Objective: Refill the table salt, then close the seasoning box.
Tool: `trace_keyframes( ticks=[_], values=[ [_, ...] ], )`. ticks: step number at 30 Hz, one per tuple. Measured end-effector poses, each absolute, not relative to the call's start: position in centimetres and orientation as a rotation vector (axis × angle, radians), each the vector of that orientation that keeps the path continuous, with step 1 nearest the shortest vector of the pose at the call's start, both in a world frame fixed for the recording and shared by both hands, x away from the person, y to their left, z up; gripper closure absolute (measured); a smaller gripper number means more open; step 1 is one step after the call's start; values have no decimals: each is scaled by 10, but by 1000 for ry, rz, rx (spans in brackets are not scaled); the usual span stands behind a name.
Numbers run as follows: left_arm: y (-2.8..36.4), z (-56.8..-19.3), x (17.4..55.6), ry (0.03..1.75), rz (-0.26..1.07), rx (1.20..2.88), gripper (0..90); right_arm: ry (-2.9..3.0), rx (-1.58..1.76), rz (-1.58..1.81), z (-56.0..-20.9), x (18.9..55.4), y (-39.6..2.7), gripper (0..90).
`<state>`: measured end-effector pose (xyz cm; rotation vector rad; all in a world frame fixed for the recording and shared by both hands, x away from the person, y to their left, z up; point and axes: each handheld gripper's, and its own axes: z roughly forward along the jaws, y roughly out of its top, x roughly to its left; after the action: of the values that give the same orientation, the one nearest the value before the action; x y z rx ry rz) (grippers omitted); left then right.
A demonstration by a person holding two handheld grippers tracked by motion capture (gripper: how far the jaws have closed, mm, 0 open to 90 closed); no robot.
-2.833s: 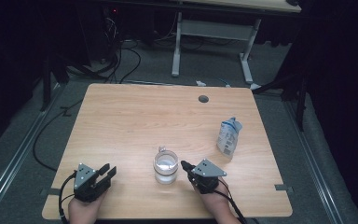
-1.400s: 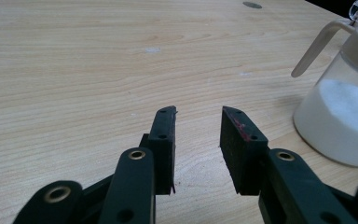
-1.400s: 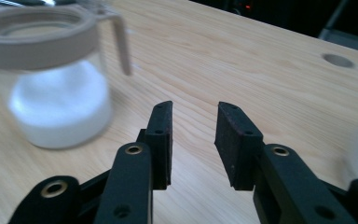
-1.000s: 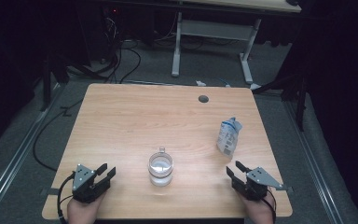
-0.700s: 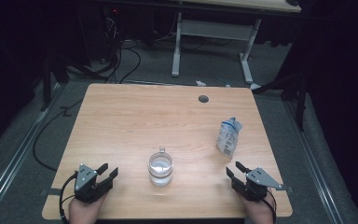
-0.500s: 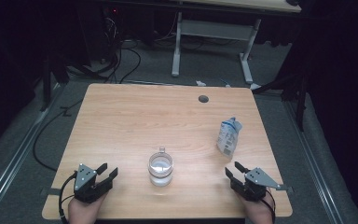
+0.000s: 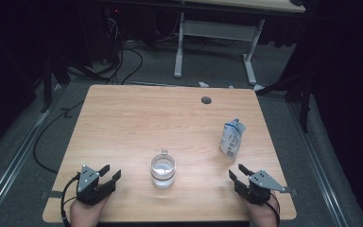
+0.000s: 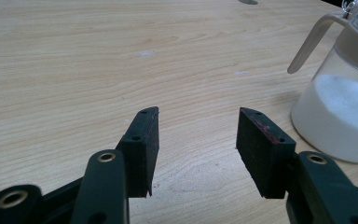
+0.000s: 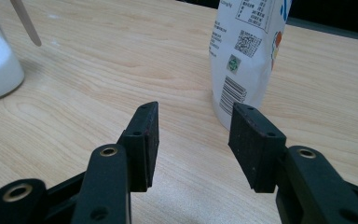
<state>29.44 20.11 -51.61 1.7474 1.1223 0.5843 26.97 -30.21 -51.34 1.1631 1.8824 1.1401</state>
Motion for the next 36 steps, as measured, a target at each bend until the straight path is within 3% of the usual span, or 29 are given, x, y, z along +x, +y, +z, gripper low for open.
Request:
trace_keyframes(
  ticks=[36],
  values=[
    [194, -518, 301, 1099, 529, 1753, 488, 1870, 1195, 1119, -515, 267, -303, 521]
  ],
)
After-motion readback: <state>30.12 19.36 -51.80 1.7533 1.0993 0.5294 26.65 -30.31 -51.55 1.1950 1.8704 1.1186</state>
